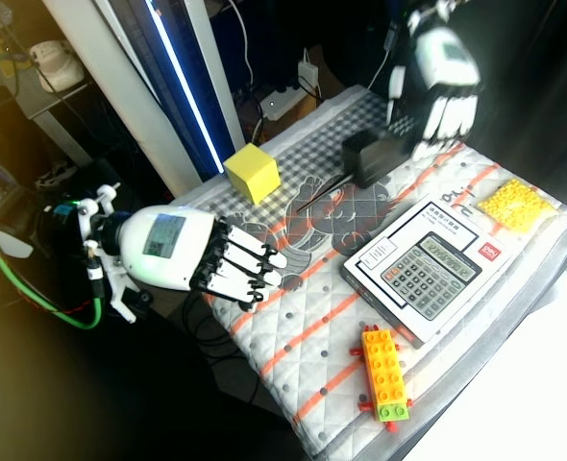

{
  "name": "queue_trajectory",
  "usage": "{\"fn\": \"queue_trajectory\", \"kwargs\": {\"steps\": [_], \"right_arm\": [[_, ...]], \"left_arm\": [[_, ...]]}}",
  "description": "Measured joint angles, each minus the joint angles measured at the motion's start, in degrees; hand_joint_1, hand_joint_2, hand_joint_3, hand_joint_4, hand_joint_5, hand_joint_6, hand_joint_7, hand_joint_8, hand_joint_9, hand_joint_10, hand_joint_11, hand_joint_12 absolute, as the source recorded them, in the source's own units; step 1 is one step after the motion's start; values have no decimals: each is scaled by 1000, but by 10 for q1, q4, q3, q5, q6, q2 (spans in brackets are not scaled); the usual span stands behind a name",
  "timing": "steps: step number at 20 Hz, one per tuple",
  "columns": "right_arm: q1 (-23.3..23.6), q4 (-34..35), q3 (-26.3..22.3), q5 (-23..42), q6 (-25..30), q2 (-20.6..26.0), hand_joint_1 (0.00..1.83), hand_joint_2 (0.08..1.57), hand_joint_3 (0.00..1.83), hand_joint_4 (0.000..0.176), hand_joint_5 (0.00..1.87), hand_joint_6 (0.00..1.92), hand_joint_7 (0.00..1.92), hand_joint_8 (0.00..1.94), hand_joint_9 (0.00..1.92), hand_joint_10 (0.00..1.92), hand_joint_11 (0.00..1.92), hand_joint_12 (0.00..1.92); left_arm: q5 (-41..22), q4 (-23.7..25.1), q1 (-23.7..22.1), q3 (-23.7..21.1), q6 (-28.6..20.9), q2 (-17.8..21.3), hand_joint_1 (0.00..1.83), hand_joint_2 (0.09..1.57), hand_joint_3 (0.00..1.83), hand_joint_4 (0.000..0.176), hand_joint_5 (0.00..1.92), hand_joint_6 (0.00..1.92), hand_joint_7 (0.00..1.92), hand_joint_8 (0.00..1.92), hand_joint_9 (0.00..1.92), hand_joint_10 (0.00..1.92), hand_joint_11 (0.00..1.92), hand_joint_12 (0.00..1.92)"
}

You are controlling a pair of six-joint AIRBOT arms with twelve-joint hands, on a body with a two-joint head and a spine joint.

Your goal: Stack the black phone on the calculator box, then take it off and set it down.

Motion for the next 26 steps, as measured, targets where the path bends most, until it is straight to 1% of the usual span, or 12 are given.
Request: {"fn": "queue_trajectory", "kwargs": {"steps": [4,6,9,12,14,15,16,20,22,23,24,26], "right_arm": [[0,-1,0,1,0,-2,1043,1339,0,0,713,0,827,0,969,13,638,997],[0,2,2,1,0,-6,1045,1329,0,0,726,0,845,1,1067,34,687,1162],[0,0,4,0,0,-13,1074,1319,1,0,733,0,858,0,1118,52,677,1309],[0,0,5,1,0,-15,950,1348,3,0,707,0,841,7,994,22,634,1109],[0,-1,8,1,0,-17,918,1362,0,0,699,0,878,4,1068,43,660,1240],[0,0,9,1,0,-17,860,1381,5,0,702,2,909,10,1027,24,569,1241],[0,-2,10,1,0,-18,860,1381,5,0,702,2,909,10,1027,24,569,1241],[0,-5,11,0,0,-24,800,1399,0,0,716,2,880,4,955,10,573,1017],[1,-10,11,0,0,-26,848,1396,0,0,709,0,895,1,1023,30,624,1137],[1,-9,12,0,0,-26,836,1401,0,0,710,0,879,0,957,5,572,1061],[1,-9,13,0,0,-26,838,1401,0,0,710,0,881,2,971,12,588,1061],[1,-8,14,0,0,-26,835,1400,0,0,699,0,871,0,980,9,568,1107]], "left_arm": [[5,19,-67,37,-1,-32,1284,1052,0,0,1372,92,1020,1125,1075,894,810,1409],[33,22,-116,74,-1,-62,1286,1053,0,0,1372,64,1031,1123,1029,979,733,1580],[70,25,-154,116,-2,-100,1280,1067,0,0,1407,37,941,1217,940,1004,688,1475],[130,22,-179,170,0,-144,1274,1097,0,0,1354,21,897,1339,908,1346,821,1740],[153,8,-185,205,0,-178,1281,1071,0,0,1380,37,962,1215,946,1123,739,1540],[163,2,-187,222,-1,-196,1284,1066,2,0,1378,35,975,1191,1031,905,833,1245],[173,0,-188,234,-1,-206,1284,1066,2,0,1378,35,975,1191,1031,905,833,1245],[206,-10,-197,278,-1,-245,1269,1104,2,0,1333,21,895,1330,795,1125,551,1603],[216,-14,-197,290,-1,-255,1253,1120,0,0,1070,606,917,1288,735,790,400,1436],[221,-16,-197,292,0,-258,1178,1030,0,0,835,223,780,544,718,522,330,1262],[224,-16,-197,292,0,-258,1135,983,0,10,749,49,785,196,730,327,277,1229],[225,-24,-197,292,-4,-259,1073,930,0,47,510,1,594,8,622,61,22,1211]]}}
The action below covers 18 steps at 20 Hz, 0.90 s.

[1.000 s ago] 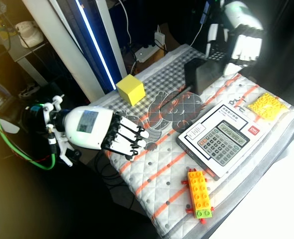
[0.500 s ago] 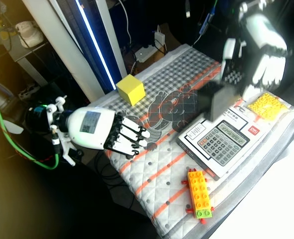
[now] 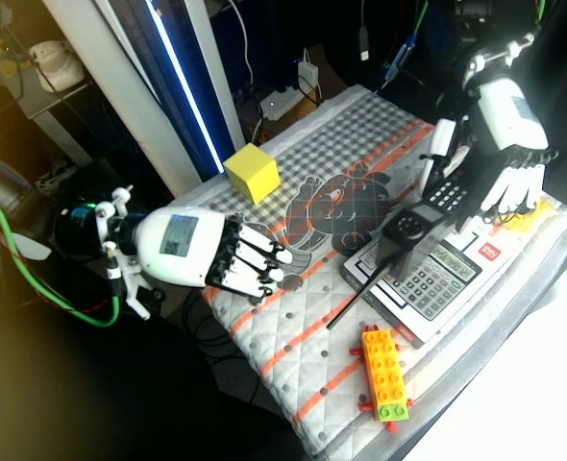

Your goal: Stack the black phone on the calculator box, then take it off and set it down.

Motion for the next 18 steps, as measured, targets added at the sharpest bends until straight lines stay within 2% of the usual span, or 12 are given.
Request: {"fn": "queue_trajectory", "kwargs": {"steps": [1,2,3,4,7,11,12,13,14,15,17,18], "right_arm": [[0,0,0,-1,0,0,838,1396,0,0,701,1,871,0,975,6,566,1109],[0,0,0,-1,0,0,859,1397,0,0,715,4,888,5,987,10,581,1110],[0,0,0,-1,0,-1,859,1397,0,0,715,4,888,5,987,10,581,1110],[0,0,2,0,0,-3,860,1393,0,0,720,5,907,11,992,11,572,1103],[0,-1,2,-2,0,-7,910,1374,0,0,765,2,948,4,1016,12,602,1124],[26,1,3,-4,0,-7,968,1369,0,0,721,0,902,1,1050,22,633,1071],[33,2,3,0,0,-7,970,1343,0,0,686,12,776,5,802,1,504,734],[41,1,4,1,0,-7,970,1343,0,0,686,12,776,5,802,1,504,734],[49,1,5,1,0,-8,937,1335,0,3,663,3,714,4,670,0,416,435],[58,-2,8,5,0,-10,884,1324,0,28,638,0,668,0,591,0,379,251],[70,-2,17,8,0,-16,710,1254,0,84,489,0,408,0,355,0,278,143],[77,-2,23,8,0,-23,665,1190,0,91,426,0,326,0,264,0,226,107]], "left_arm": [[-4,-2,0,0,0,0,995,920,0,81,408,0,476,1,492,11,4,1110],[-10,-3,0,1,0,0,940,894,0,139,273,0,371,0,381,0,0,1005],[-10,-3,0,1,0,0,940,894,0,139,273,0,371,0,381,0,0,1005],[-11,-3,0,1,0,0,847,873,0,169,128,0,279,0,354,0,0,1044],[-23,-2,1,-16,0,5,751,820,0,176,0,0,66,12,134,12,0,657],[-91,13,28,-94,-4,56,699,831,4,176,0,0,16,4,83,7,0,311],[-116,18,39,-116,-10,77,726,824,0,176,0,0,31,4,62,2,0,220],[-134,21,50,-130,-21,92,726,824,0,176,0,0,31,4,62,2,0,220],[-156,29,59,-139,-43,105,734,830,2,176,0,0,23,3,15,6,0,43],[-177,38,68,-147,-74,118,718,840,6,176,0,0,31,6,2,3,0,8],[-214,44,82,-155,-117,131,717,813,0,176,5,2,68,16,18,8,8,4],[-227,53,92,-164,-134,142,770,803,0,176,14,5,75,16,9,3,6,3]]}}
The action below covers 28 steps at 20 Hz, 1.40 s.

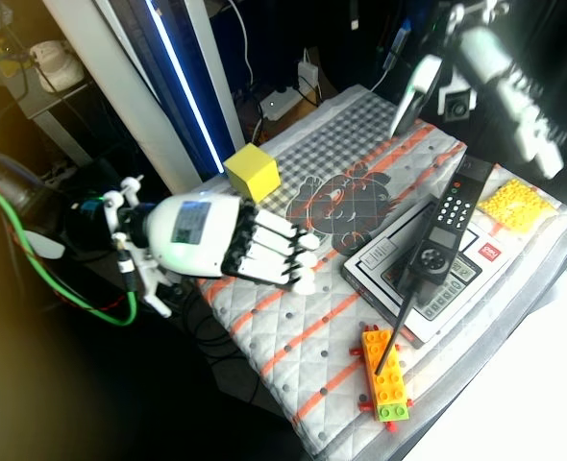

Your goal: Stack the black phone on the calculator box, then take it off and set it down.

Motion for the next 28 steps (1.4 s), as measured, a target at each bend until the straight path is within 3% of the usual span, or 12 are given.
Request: {"fn": "queue_trajectory", "kwargs": {"steps": [2,3,5,7,8,10,14,16,18,25,27,28], "right_arm": [[30,1,21,-12,0,-17,620,1104,0,94,328,0,250,0,230,8,252,108],[45,4,30,-17,0,-23,638,1093,0,86,317,0,248,0,243,11,276,116],[75,4,47,-29,-1,-39,638,1087,0,102,299,0,233,0,232,5,265,111],[95,0,60,-49,0,-54,644,1052,0,166,250,0,172,0,206,2,227,201],[109,-12,73,-70,0,-67,671,1032,0,160,212,0,178,0,255,1,88,659],[141,-14,96,-111,0,-88,665,1014,0,153,199,6,167,7,281,4,3,988],[208,-28,148,-173,-1,-133,676,987,0,161,201,0,177,1,253,8,0,992],[230,-47,166,-208,-1,-155,730,976,0,155,210,4,186,4,259,8,0,1013],[251,-57,191,-245,0,-179,774,960,0,116,250,8,229,10,292,14,0,1061],[290,-87,254,-324,0,-242,735,983,0,121,245,1,274,4,389,13,104,1117],[290,-88,265,-338,0,-255,751,1000,7,105,257,4,286,5,393,12,83,1119],[290,-89,268,-344,0,-259,926,1036,5,47,394,13,570,42,654,97,262,1268]], "left_arm": [[-42,4,45,-36,-23,33,721,831,6,176,0,0,2,0,0,0,0,0],[-55,5,63,-53,-23,48,676,814,0,111,6,2,0,0,0,0,0,0],[-91,0,90,-80,-24,71,601,716,0,138,26,1,26,0,0,0,0,0],[-128,-8,113,-97,-24,85,813,776,10,174,4,0,4,0,0,0,0,0],[-154,-17,132,-113,-24,97,810,758,1,161,1,0,8,3,0,0,0,0],[-192,-23,180,-143,-24,113,838,769,5,174,1,0,0,0,0,0,0,0],[-227,-34,240,-178,-24,133,865,780,6,172,0,0,0,0,0,0,0,0],[-240,-46,245,-179,-24,135,850,787,9,169,0,0,0,0,0,0,0,0],[-241,-45,249,-179,-24,135,860,785,6,169,0,0,0,0,0,0,0,0],[-230,-45,249,-176,-24,123,762,772,0,113,0,0,0,0,0,0,0,0],[-226,-43,249,-172,-25,122,773,769,0,105,0,0,0,0,0,0,0,0],[-224,-49,249,-170,-29,119,753,764,0,118,0,0,0,0,0,0,0,0]]}}
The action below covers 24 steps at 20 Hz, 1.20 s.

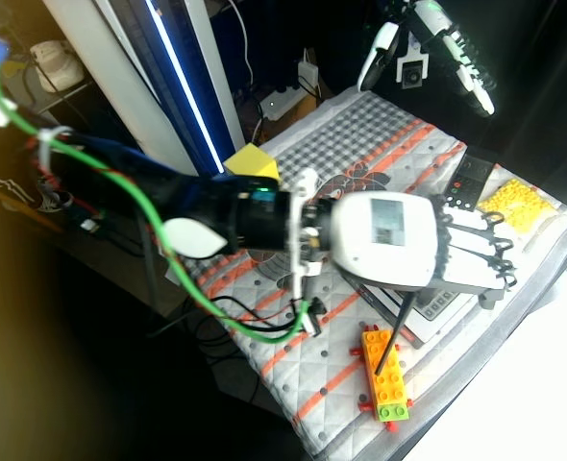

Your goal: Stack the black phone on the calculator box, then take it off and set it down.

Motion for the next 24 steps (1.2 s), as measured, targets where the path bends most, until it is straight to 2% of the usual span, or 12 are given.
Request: {"fn": "queue_trajectory", "kwargs": {"steps": [1,2,3,5,6,7,8,13,16,22,23,24], "right_arm": [[0,0,0,-3,0,0,1051,1092,6,19,538,18,785,50,860,160,452,1301],[0,0,0,-3,0,0,1292,1116,0,0,701,11,947,798,998,125,451,1178],[0,0,2,-3,0,0,1366,1120,0,0,813,779,1086,846,937,952,503,1133],[2,3,2,1,2,1,1398,1088,0,0,904,973,1050,795,1090,999,838,1171],[2,5,2,5,2,2,1254,1135,0,0,867,1111,1022,938,1157,606,1000,1044],[2,5,2,7,1,2,1228,1138,1,0,862,1140,1032,936,1266,363,1091,974],[2,4,-1,7,-2,2,1352,1081,0,0,927,965,1069,760,1197,793,1045,950],[1,-3,-49,15,-2,24,1382,1097,0,0,900,1010,1045,780,1016,1111,824,1086],[-7,-8,-105,57,-1,75,1369,1103,0,0,919,1006,1078,677,979,1223,764,1260],[-98,28,-199,196,-3,185,1232,1117,3,0,927,959,1053,976,1148,441,821,1128],[-115,32,-213,211,-3,193,1346,1089,25,0,934,893,1065,858,1019,1037,779,1157],[-133,33,-231,228,-1,207,1378,1065,7,0,992,790,1152,674,1053,1072,826,1091]], "left_arm": [[3,0,0,3,-7,-2,760,763,0,135,0,0,0,0,0,0,0,0],[4,0,0,4,-12,-3,753,757,0,149,0,0,0,0,0,0,0,0],[5,0,0,4,-14,-3,760,763,0,141,0,0,0,0,0,0,0,0],[5,2,0,4,-14,-3,760,774,0,126,0,0,0,0,0,0,0,0],[5,2,0,4,-14,-3,761,776,1,145,0,0,0,0,0,0,0,0],[6,1,0,4,-14,-3,754,773,0,137,0,0,0,0,0,0,0,0],[7,-1,0,4,-15,-3,736,772,0,148,0,0,0,0,0,0,0,0],[7,-1,0,4,-15,-3,743,784,4,175,0,0,0,0,0,0,0,0],[5,-3,5,4,-17,-3,775,788,4,122,0,0,0,0,0,0,0,0],[-12,-10,24,-6,-29,14,823,772,0,155,0,0,0,0,0,0,0,0],[-18,-11,24,-9,-30,17,810,772,0,150,0,0,0,0,0,0,0,0],[-23,-8,26,-9,-36,19,872,800,7,171,16,6,0,0,0,0,0,0]]}}
